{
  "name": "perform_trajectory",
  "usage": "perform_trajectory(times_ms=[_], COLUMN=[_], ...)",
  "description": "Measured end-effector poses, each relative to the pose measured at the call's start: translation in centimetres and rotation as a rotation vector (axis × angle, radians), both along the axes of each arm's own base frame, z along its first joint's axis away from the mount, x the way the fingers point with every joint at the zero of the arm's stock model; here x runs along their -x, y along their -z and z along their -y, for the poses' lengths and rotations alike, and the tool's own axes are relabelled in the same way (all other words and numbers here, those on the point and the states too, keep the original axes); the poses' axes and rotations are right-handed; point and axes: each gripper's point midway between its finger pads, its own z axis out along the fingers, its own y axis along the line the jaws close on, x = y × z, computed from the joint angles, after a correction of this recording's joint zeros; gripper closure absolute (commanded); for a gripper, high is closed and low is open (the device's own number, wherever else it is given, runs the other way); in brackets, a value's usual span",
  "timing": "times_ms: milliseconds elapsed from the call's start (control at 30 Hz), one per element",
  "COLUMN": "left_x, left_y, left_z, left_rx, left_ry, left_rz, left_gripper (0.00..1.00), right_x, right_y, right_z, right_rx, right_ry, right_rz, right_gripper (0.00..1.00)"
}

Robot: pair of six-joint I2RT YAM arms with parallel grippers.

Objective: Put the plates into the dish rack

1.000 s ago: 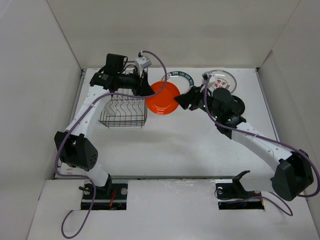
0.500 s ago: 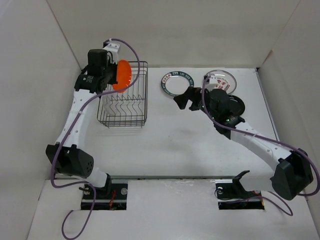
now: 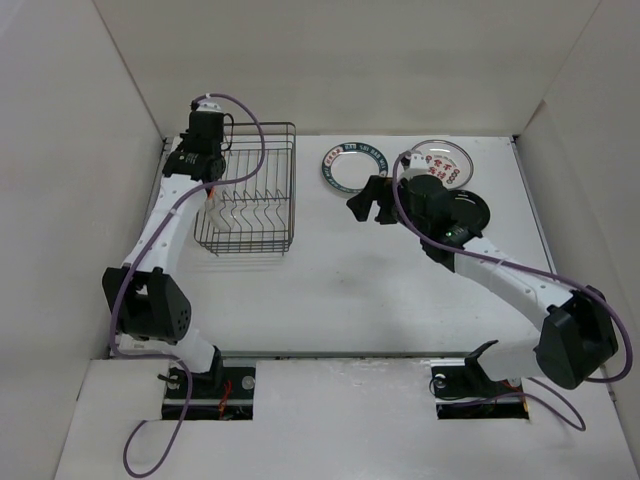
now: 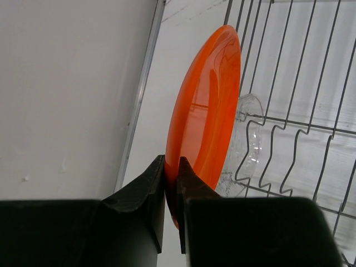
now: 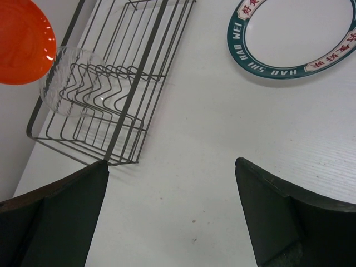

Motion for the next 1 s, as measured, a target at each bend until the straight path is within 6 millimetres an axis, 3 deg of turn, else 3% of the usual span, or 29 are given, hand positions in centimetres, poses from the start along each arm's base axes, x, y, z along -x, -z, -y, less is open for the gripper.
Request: perform_trajectory(times_ms=[733,1000], left_x=[-0.9,-0.1], left_y=[4.5,6.7], left_z=[1.9,1.9], left_rx=[0.136,0.139], left_ry=[0.021,0.01], left_rz=[-0.088,-0.139], left_gripper=[1.0,1.0], right_x=[-0.5,-0.6], right_y=[0.8,0.8], right_z=[0.4,0.6], right_rx=[0.012,0.01], right_ry=[0.012,0.012], right_rz=[-0.021,-0.023], right_gripper=[0.0,0.0])
